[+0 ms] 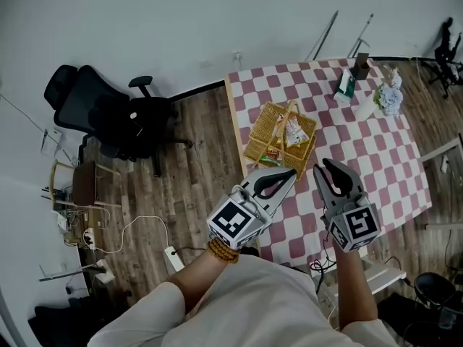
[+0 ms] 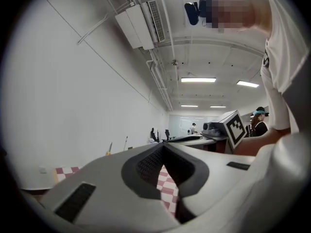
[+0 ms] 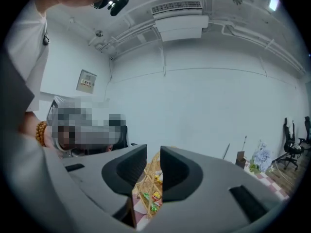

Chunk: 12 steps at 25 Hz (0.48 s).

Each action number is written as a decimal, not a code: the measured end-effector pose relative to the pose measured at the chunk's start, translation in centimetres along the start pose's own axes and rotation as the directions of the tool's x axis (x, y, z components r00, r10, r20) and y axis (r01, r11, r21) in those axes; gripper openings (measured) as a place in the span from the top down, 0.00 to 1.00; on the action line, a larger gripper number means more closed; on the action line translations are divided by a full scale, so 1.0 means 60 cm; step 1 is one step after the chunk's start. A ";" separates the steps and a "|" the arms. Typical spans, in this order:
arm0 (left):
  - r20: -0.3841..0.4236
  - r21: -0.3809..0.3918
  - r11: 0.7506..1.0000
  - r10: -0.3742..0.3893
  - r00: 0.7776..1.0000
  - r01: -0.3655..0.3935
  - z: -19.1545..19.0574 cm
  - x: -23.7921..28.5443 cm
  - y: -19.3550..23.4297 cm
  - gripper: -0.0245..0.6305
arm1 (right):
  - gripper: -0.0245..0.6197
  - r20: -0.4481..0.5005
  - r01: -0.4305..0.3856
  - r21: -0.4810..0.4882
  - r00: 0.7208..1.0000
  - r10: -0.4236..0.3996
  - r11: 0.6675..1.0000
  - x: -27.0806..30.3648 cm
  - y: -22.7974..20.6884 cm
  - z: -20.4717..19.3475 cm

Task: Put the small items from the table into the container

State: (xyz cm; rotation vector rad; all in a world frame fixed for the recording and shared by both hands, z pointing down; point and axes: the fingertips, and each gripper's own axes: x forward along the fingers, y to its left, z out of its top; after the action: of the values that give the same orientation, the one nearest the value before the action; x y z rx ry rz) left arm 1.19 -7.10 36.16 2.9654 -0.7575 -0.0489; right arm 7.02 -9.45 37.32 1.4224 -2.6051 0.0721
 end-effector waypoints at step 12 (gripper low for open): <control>0.036 0.000 0.993 -0.120 0.992 0.120 0.086 -0.050 -0.134 0.92 | 0.89 0.126 0.001 0.031 0.992 -0.005 1.000 -0.155 0.096 0.094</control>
State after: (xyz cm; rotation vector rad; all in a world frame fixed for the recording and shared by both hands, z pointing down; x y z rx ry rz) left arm 2.11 1.02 30.38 3.0126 -0.5818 -0.1106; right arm 6.38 0.67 30.41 1.4868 -2.7141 0.0232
